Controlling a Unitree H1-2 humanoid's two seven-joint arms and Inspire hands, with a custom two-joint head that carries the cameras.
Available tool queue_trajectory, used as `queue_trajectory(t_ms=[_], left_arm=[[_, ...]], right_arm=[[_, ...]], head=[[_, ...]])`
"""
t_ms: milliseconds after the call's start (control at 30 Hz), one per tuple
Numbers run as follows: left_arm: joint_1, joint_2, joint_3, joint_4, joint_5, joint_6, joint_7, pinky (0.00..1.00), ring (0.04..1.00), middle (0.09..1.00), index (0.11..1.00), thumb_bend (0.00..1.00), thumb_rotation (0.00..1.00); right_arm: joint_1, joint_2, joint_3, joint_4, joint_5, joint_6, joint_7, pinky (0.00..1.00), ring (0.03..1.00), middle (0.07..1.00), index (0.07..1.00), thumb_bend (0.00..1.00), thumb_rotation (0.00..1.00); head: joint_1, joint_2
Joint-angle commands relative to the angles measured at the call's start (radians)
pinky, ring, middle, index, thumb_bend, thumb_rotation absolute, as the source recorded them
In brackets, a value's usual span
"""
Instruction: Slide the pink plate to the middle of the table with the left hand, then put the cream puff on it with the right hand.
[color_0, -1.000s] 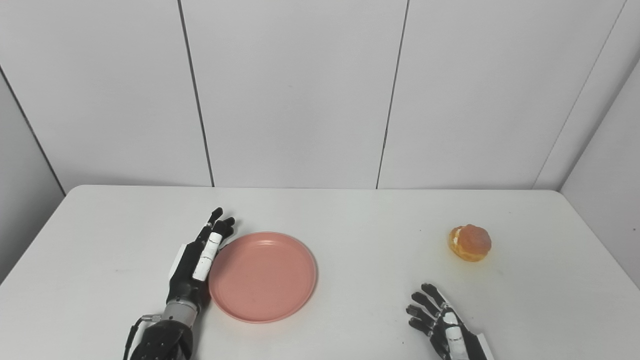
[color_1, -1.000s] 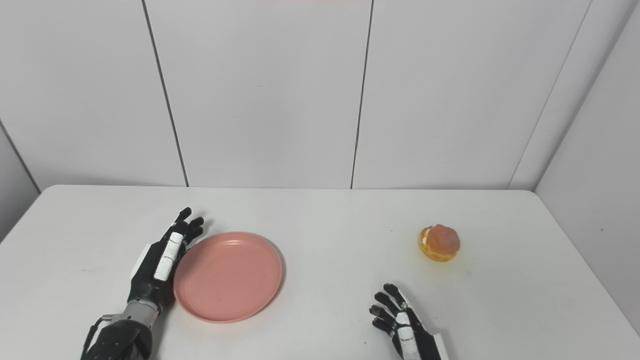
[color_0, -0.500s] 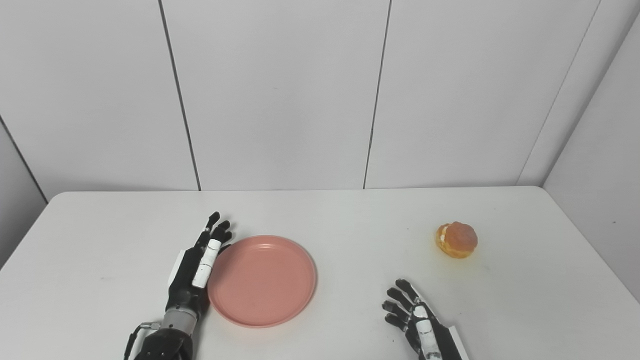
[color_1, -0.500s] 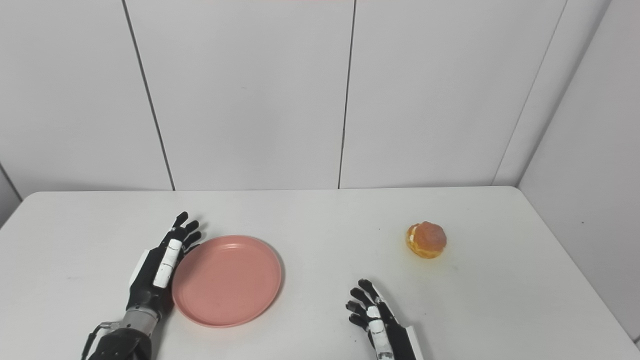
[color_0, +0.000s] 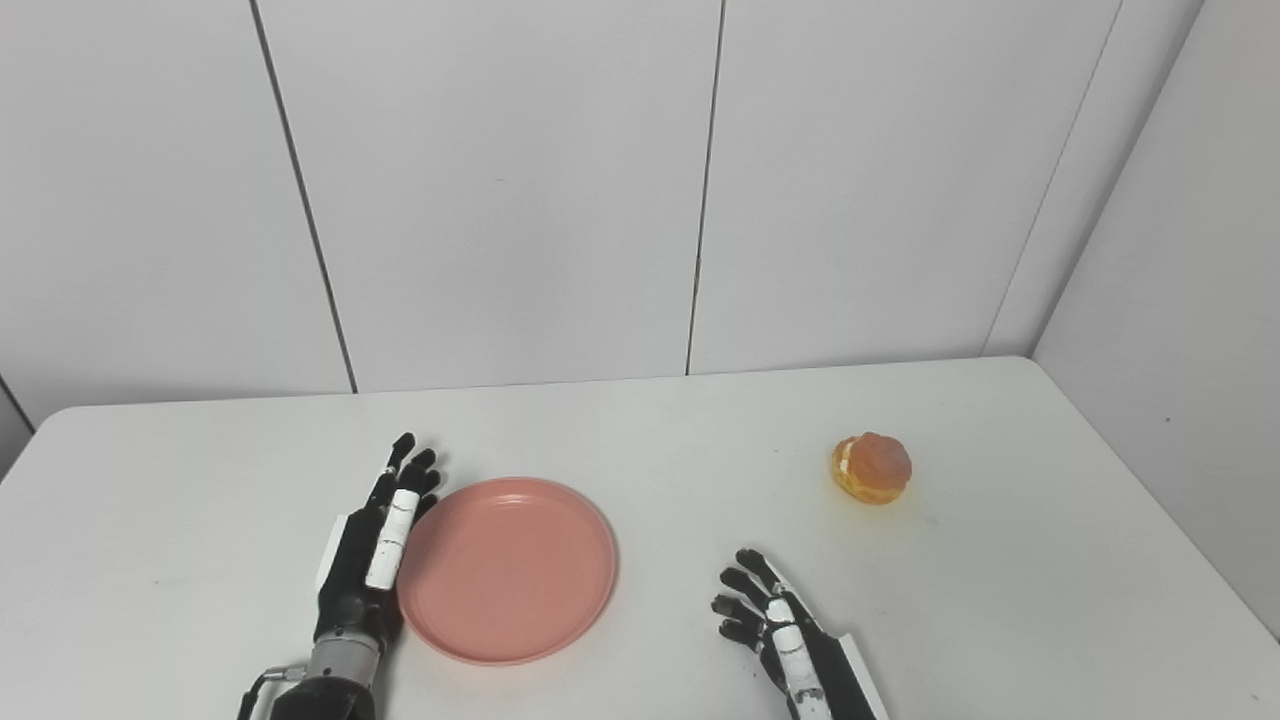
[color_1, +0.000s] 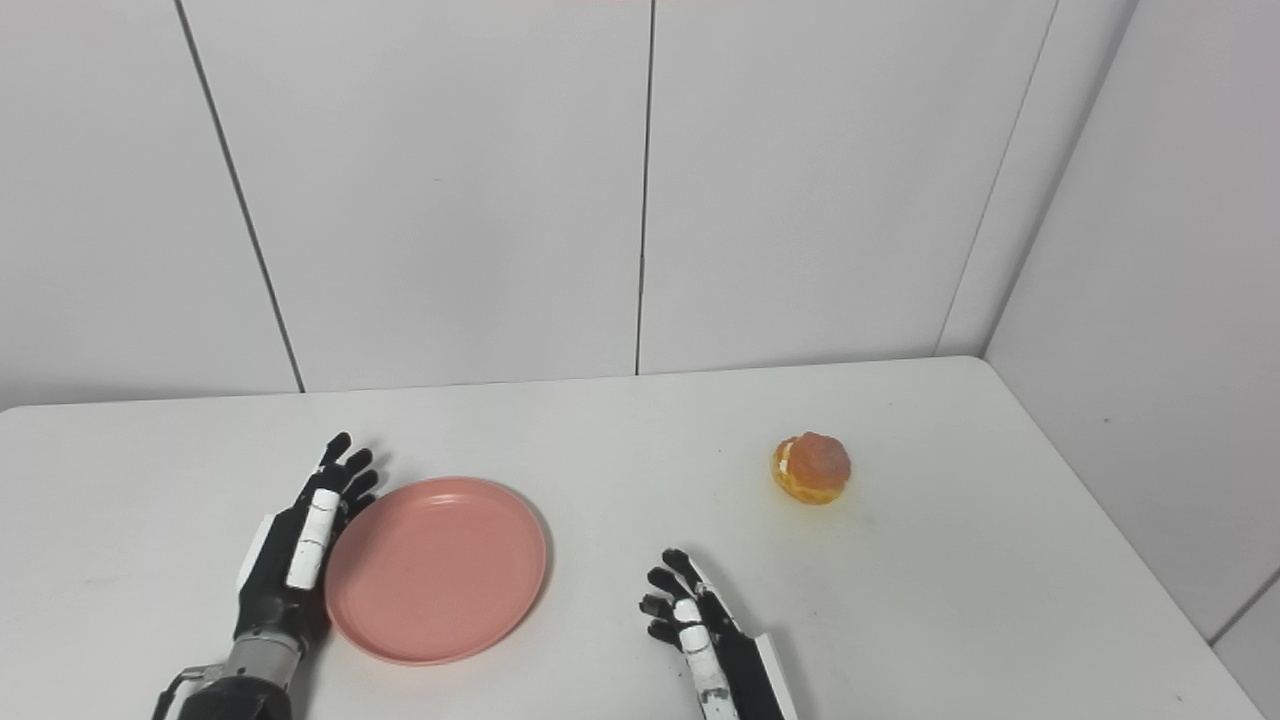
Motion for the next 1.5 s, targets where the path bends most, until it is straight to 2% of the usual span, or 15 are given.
queue_trajectory(t_ms=[0, 167, 267, 500, 700, 800, 1000, 1100, 1133, 1233, 1300, 1400, 1467], left_arm=[[-0.035, -0.008, -0.014, -0.019, 0.018, -0.032, -0.005, 0.96, 0.924, 0.937, 0.944, 0.9, 0.86], [-0.031, -0.017, -0.012, -0.025, 0.023, -0.032, -0.002, 0.95, 0.923, 0.94, 0.942, 0.88, 0.85], [-0.027, -0.022, -0.017, -0.028, 0.032, -0.037, 0.0, 0.91, 0.908, 0.93, 0.93, 0.84, 0.85], [-0.026, -0.024, -0.028, -0.021, 0.035, -0.039, -0.006, 0.87, 0.9, 0.931, 0.926, 0.81, 0.86], [-0.024, -0.019, -0.042, -0.009, 0.043, -0.042, -0.003, 0.88, 0.904, 0.92, 0.928, 0.8, 0.85], [-0.025, -0.02, -0.044, -0.002, 0.043, -0.05, -0.004, 0.87, 0.898, 0.913, 0.922, 0.82, 0.84], [-0.03, -0.024, -0.036, 0.009, 0.031, -0.052, -0.01, 0.85, 0.897, 0.908, 0.914, 0.85, 0.84], [-0.031, -0.025, -0.035, 0.015, 0.029, -0.054, -0.01, 0.86, 0.899, 0.909, 0.916, 0.84, 0.84], [-0.031, -0.025, -0.035, 0.016, 0.031, -0.054, -0.009, 0.83, 0.896, 0.905, 0.916, 0.84, 0.85], [-0.029, -0.027, -0.038, 0.013, 0.035, -0.049, -0.01, 0.82, 0.895, 0.907, 0.922, 0.84, 0.85], [-0.029, -0.029, -0.038, 0.015, 0.031, -0.048, -0.012, 0.86, 0.901, 0.912, 0.926, 0.85, 0.85], [-0.027, -0.038, -0.035, 0.014, 0.026, -0.042, -0.009, 0.88, 0.906, 0.912, 0.925, 0.86, 0.84], [-0.025, -0.04, -0.035, 0.012, 0.029, -0.041, -0.007, 0.89, 0.907, 0.915, 0.927, 0.86, 0.84]], right_arm=[[-0.009, 0.016, 0.019, 0.002, -0.009, 0.029, 0.011, 0.8, 0.818, 0.865, 0.892, 0.84, 0.99], [-0.009, 0.018, 0.015, -0.002, -0.011, 0.033, 0.01, 0.8, 0.821, 0.862, 0.892, 0.85, 0.99], [-0.006, 0.018, 0.013, -0.004, -0.015, 0.028, 0.007, 0.8, 0.829, 0.865, 0.89, 0.83, 0.99], [-0.002, 0.017, 0.007, -0.037, -0.102, -0.019, -0.039, 0.79, 0.831, 0.865, 0.885, 0.76, 0.97], [-0.022, 0.005, -0.008, -0.111, -0.173, -0.034, -0.055, 0.76, 0.821, 0.864, 0.896, 0.81, 1.0], [-0.048, -0.014, -0.021, -0.148, -0.191, -0.028, -0.043, 0.77, 0.822, 0.865, 0.897, 0.81, 1.0], [-0.147, -0.103, -0.028, -0.241, -0.374, 0.068, -0.006, 0.75, 0.815, 0.884, 0.922, 0.84, 0.78], [-0.198, -0.139, -0.047, -0.266, -0.394, 0.126, 0.022, 0.73, 0.825, 0.891, 0.92, 0.88, 0.67], [-0.214, -0.15, -0.055, -0.273, -0.398, 0.146, 0.031, 0.73, 0.836, 0.899, 0.916, 0.9, 0.6], [-0.281, -0.203, -0.08, -0.293, -0.427, 0.22, 0.077, 0.71, 0.841, 0.9, 0.916, 0.94, 0.5], [-0.32, -0.237, -0.092, -0.297, -0.436, 0.25, 0.105, 0.68, 0.829, 0.91, 0.918, 0.96, 0.43], [-0.369, -0.295, -0.098, -0.295, -0.466, 0.288, 0.148, 0.66, 0.834, 0.922, 0.922, 0.97, 0.4], [-0.408, -0.346, -0.094, -0.285, -0.496, 0.308, 0.182, 0.7, 0.843, 0.919, 0.914, 0.99, 0.4]], head=[[0.001, 0.001], [0.003, 0.003], [0.002, 0.002], [-0.011, -0.006], [-0.011, -0.008], [-0.008, -0.015], [-0.009, -0.021], [-0.011, -0.026], [-0.011, -0.026], [-0.01, -0.03], [-0.009, -0.033], [-0.005, -0.038], [-0.003, -0.039]])
